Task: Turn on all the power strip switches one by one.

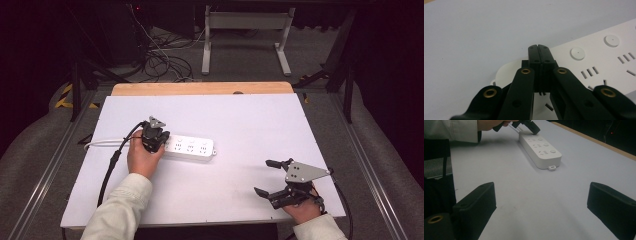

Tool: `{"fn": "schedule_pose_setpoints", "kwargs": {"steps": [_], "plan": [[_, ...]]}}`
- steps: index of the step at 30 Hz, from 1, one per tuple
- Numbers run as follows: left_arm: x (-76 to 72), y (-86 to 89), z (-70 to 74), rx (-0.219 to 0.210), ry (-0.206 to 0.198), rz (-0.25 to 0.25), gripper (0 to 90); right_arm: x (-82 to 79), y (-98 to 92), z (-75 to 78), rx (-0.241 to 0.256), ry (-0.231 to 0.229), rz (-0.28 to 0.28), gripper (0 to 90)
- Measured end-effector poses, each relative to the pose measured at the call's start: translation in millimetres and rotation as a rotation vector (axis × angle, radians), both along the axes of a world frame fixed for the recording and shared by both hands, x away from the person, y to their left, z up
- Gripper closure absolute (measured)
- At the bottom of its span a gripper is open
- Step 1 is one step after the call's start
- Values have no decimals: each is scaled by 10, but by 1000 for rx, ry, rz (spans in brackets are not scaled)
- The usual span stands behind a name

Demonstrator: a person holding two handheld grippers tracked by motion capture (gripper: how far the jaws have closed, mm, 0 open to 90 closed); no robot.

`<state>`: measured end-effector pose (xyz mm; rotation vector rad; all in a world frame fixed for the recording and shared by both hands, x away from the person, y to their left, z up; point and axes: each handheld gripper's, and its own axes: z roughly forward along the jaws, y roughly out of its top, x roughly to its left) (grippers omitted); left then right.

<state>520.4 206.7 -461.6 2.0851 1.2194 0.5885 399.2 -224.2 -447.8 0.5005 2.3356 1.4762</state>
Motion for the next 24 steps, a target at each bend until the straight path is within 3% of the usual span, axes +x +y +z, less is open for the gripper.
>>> {"fn": "schedule_pose_setpoints", "kwargs": {"steps": [8, 14, 15, 20, 24], "plan": [[-9, -30, -13, 9, 0, 11, 900, -3, 0, 0, 0, 0, 1, 89], [-21, -36, 56, -62, -14, 5, 900, -7, -13, 9, 7, -5, -1, 89], [-61, -69, 127, -88, -27, -13, 900, -4, -15, 9, 8, -5, -2, 89], [-102, -140, 246, -80, -36, -50, 900, 9, 2, 2, 1, 0, -1, 89], [-93, -154, 240, -99, -22, -59, 900, -9, -10, 9, 7, -6, -3, 89]]}}
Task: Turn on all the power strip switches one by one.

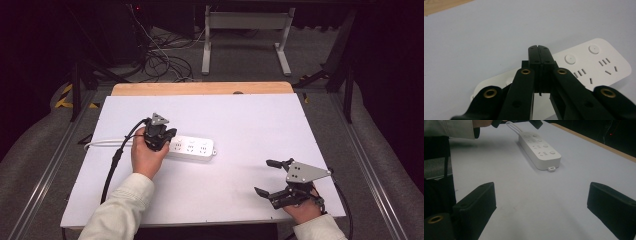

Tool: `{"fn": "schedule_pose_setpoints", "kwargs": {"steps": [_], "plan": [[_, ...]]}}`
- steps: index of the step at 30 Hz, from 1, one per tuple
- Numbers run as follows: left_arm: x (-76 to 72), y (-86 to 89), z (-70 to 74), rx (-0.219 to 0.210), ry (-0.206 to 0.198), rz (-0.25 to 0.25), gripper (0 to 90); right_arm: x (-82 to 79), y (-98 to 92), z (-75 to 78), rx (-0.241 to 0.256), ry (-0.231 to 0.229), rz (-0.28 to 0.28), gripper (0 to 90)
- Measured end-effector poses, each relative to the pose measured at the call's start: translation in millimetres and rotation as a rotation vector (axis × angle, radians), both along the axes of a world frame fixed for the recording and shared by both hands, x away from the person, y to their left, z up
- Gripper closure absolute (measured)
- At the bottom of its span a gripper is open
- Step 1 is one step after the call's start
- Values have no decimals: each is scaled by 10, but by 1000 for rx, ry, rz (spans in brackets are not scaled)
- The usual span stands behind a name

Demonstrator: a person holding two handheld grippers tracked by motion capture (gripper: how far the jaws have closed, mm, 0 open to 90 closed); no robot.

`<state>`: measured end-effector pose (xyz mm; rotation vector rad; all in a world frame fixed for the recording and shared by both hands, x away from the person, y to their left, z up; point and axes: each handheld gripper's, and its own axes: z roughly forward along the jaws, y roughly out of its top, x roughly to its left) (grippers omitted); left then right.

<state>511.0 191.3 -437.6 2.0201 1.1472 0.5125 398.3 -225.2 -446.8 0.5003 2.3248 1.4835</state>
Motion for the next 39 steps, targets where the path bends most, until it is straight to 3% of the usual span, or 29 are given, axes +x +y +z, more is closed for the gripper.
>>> {"fn": "schedule_pose_setpoints", "kwargs": {"steps": [13, 17, 23, 29, 39], "plan": [[81, -100, -160, 2, 53, -24, 900, 7, 8, -6, -6, 5, 5, 89], [87, -109, -180, 26, 46, -23, 900, 11, 5, -6, -5, 6, 6, 89], [97, -127, -203, 27, 60, -19, 900, 12, 7, -6, -6, 8, 8, 89], [106, -133, -216, 36, 41, -20, 900, 12, 9, -7, -7, 7, 8, 89], [107, -126, -236, 27, 45, -21, 900, 11, 9, -7, -7, 8, 9, 89]]}}
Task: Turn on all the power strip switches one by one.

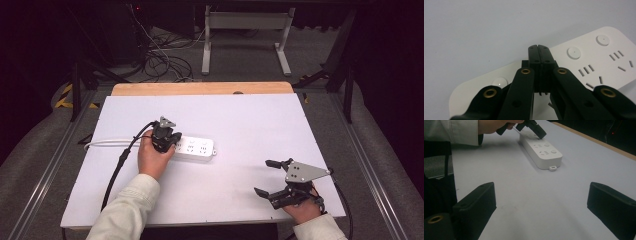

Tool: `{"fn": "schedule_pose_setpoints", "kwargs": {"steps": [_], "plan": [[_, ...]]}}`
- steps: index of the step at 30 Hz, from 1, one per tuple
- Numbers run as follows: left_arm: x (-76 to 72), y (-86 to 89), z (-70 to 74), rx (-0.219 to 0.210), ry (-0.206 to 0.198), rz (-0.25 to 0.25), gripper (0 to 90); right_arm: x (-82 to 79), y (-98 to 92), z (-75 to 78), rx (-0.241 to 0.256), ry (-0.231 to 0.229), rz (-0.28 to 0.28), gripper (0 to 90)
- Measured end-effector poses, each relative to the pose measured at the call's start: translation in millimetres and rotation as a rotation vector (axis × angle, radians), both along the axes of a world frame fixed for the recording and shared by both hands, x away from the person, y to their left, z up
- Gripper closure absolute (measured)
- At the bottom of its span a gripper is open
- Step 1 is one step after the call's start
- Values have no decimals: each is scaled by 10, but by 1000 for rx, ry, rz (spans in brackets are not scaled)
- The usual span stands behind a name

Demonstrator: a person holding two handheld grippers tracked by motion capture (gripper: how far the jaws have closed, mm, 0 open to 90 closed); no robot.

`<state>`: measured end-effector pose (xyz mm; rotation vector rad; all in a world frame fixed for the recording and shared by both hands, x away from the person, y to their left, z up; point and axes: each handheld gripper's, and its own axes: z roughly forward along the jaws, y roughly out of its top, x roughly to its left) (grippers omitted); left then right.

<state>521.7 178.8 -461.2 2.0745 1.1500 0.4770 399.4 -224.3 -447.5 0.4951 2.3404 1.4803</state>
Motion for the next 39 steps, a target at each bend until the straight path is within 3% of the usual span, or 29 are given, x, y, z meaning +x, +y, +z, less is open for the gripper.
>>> {"fn": "schedule_pose_setpoints", "kwargs": {"steps": [1, 6, 15, 23, 31, 34, 36, 39], "plan": [[-1, -6, -2, 34, -18, 6, 900, 1, 2, -1, 0, 0, -1, 89], [3, 2, -12, 12, -10, 10, 900, 0, 3, -2, 0, 0, 0, 89], [-47, -74, -24, 82, -52, 1, 900, 0, 9, -3, -3, 1, 2, 89], [-27, -71, -18, 71, -33, 5, 900, 1, 14, -6, -5, 3, 4, 89], [5, -136, 23, 122, 0, -2, 900, -3, 9, -2, -2, 1, 4, 89], [-11, -161, 26, 139, -12, 11, 900, -5, 8, -2, -1, 0, 3, 89], [-33, -131, 89, 66, 6, -15, 900, -7, -2, 1, 0, -1, 1, 89], [-77, -107, 192, 32, -29, -22, 900, 12, 4, -5, -3, 5, 4, 89]]}}
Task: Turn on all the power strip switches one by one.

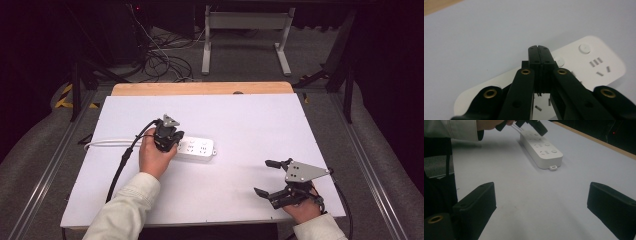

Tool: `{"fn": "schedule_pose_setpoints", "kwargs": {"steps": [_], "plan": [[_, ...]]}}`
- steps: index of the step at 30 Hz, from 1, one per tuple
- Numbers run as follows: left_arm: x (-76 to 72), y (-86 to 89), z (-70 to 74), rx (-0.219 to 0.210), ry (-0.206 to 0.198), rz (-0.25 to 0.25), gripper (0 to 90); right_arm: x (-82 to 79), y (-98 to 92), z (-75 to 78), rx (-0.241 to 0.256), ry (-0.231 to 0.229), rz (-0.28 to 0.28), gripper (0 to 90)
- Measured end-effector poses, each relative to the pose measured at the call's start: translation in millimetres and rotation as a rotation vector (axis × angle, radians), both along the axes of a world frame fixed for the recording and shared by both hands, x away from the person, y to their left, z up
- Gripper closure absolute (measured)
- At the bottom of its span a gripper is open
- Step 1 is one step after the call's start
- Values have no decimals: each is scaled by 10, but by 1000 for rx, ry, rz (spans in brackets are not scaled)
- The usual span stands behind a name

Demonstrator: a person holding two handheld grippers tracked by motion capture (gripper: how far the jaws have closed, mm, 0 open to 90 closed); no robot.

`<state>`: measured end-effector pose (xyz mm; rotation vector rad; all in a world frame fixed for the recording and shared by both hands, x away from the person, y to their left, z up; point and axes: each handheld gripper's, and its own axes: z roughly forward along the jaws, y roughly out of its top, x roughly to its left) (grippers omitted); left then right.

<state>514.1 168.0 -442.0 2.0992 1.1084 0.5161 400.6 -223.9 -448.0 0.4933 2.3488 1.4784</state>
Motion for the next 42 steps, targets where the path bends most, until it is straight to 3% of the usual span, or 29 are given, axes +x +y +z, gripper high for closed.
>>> {"fn": "schedule_pose_setpoints", "kwargs": {"steps": [2, 4, 9, 13, 28, 34, 42], "plan": [[-22, 9, 87, -36, -11, -9, 900, 6, 6, -3, -1, 3, 0, 89], [-34, 4, 123, -43, -20, -23, 900, 13, 13, -6, -3, 4, 1, 89], [-32, -77, 43, -56, 4, -48, 900, -5, 4, 2, 2, -3, -4, 89], [-25, -157, 14, -66, -3, -65, 900, -2, 2, 1, 0, -2, -3, 89], [52, -317, -100, -44, 32, -65, 900, 3, -1, -1, -1, 1, 2, 89], [45, -324, -108, -11, 25, -50, 900, 3, -1, -2, -2, 0, 5, 89], [62, -317, -135, -6, 42, -35, 900, 0, 2, -2, -5, -2, 6, 89]]}}
